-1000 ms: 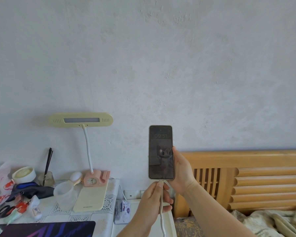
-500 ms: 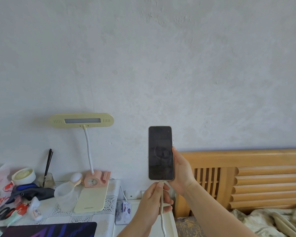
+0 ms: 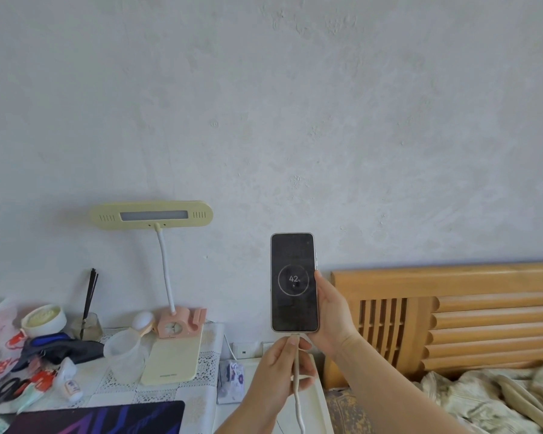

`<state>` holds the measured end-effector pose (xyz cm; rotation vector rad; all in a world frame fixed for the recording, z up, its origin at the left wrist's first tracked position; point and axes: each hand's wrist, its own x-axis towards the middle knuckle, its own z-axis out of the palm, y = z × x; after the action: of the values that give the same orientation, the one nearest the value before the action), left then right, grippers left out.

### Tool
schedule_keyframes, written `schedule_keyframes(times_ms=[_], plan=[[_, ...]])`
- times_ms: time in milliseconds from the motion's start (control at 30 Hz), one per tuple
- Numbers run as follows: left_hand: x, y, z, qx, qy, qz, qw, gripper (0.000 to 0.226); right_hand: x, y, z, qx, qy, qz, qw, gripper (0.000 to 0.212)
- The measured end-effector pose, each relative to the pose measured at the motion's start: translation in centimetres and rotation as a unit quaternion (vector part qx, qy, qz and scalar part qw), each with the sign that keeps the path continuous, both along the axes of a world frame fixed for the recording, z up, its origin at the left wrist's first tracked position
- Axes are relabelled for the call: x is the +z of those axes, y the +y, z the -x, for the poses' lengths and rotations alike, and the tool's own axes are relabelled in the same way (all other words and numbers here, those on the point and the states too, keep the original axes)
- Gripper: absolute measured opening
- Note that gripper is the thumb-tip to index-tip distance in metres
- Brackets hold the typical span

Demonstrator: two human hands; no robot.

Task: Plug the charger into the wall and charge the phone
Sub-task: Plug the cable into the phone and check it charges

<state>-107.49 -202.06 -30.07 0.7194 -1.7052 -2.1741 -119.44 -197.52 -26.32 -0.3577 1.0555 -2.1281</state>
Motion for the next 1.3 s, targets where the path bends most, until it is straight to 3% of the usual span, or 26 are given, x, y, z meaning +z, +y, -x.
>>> schedule_keyframes(times_ms=[300, 367, 433, 567, 800, 1033, 1100, 1300], plan=[[-3.1, -2.7, -0.9, -0.070, -0.037, -0.041, 0.996, 0.025, -2.8, -0.5, -0.4, -0.008, 0.001, -0.042, 0.999, 0.044], [-3.9, -4.3, -1.3, -0.086, -0.025, -0.062, 0.994, 0.035, -3.7, -0.5, -0.4, -0.004, 0.003, -0.061, 0.998, 0.044], [-4.4, -6.0, -1.2, -0.065, 0.000, -0.094, 0.993, 0.041, -4.8, -0.5, -0.4, -0.006, 0.000, -0.085, 0.996, 0.042], [-3.7, -8.6, 1.3, 0.017, 0.028, -0.119, 0.992, 0.028, -7.7, -0.3, 0.3, -0.003, -0.014, -0.101, 0.995, 0.041], [-3.3, -10.0, 7.5, 0.004, 0.024, -0.088, 0.996, 0.030, -12.0, 0.3, 2.8, 0.005, -0.064, -0.110, 0.992, 0.046], [-7.9, -10.6, 12.8, 0.013, -0.001, -0.082, 0.997, 0.022, -16.0, 0.2, 6.8, -0.005, -0.089, -0.152, 0.984, 0.043], [-9.7, -10.8, 14.2, 0.020, -0.007, -0.096, 0.995, 0.029, -17.3, 0.1, 7.8, -0.008, -0.095, -0.166, 0.982, 0.042], [-16.0, -11.6, 17.8, 0.059, -0.023, -0.161, 0.985, 0.020, -21.9, 0.4, 10.0, -0.007, -0.162, -0.183, 0.970, 0.040]])
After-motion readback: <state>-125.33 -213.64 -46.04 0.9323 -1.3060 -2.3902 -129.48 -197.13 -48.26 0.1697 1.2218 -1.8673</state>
